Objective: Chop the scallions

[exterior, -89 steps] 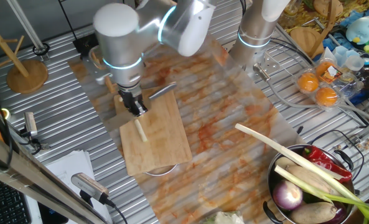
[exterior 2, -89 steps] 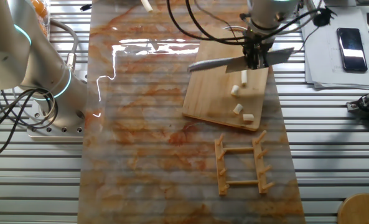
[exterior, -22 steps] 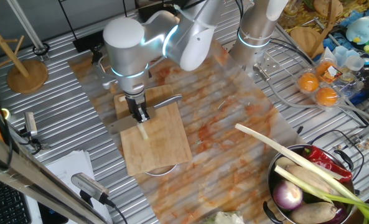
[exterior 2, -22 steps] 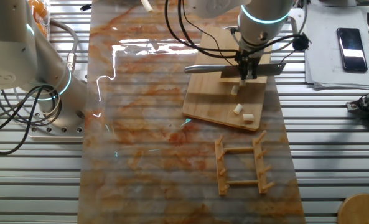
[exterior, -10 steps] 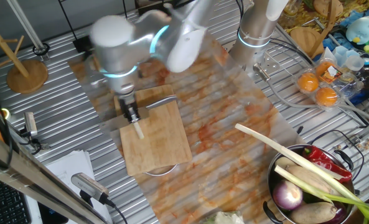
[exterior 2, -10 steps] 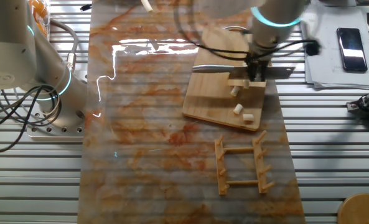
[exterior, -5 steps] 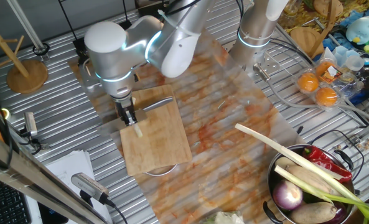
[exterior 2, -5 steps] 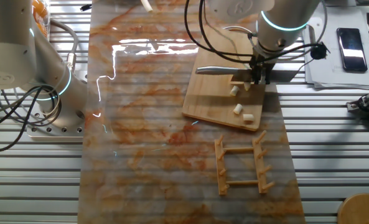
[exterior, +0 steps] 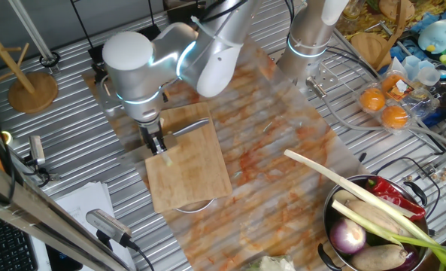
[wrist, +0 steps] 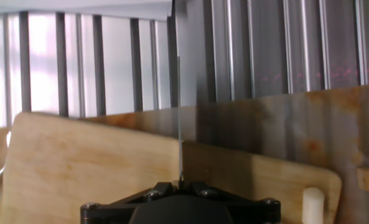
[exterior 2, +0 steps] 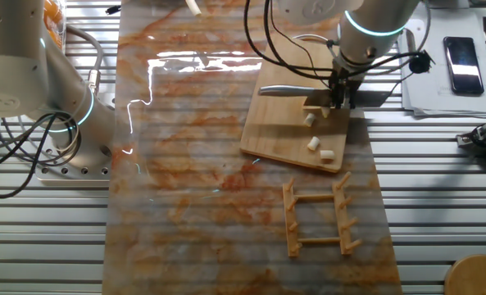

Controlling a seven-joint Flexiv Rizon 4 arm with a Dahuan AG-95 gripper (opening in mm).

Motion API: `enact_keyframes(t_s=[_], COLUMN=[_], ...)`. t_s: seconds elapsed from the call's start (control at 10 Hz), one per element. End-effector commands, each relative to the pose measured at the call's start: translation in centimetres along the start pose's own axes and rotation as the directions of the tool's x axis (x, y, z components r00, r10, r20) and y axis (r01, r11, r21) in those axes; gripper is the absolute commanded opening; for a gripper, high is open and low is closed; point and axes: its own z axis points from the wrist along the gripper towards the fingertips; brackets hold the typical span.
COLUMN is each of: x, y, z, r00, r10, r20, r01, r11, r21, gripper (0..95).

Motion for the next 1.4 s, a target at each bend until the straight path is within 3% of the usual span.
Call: enact_keyframes(t_s=[0.1,0.2,0.3,0.5,0.6,0.8,0.9,1.2,1.4], x=[1.2,1.7,1.9,2.6,3.2,2.8,2.5,2.1,1.9], y=[-0.6,-0.8,-1.0,-1.0,-1.3,-1.4,-1.3,-1.6,-1.4], z=[2.6,2.8,3.0,4.0,5.2,4.9,4.8,6.2,5.8], r00=[1.000,1.000,1.000,1.000,0.999,1.000,0.999,0.999,0.999], r10=[-0.009,-0.007,0.002,-0.008,-0.015,-0.010,-0.011,-0.013,-0.008], r20=[0.018,0.020,0.023,0.018,0.035,0.029,0.032,0.031,0.035], r01=[0.009,0.007,-0.001,0.008,0.016,0.011,0.012,0.014,0.009], r11=[1.000,1.000,0.999,1.000,1.000,0.998,0.999,0.999,0.999], r21=[-0.005,-0.018,-0.050,-0.016,-0.017,-0.055,-0.033,-0.034,-0.038], gripper=[0.0,0.0,0.0,0.0,0.0,0.0,0.0,0.0,0.0])
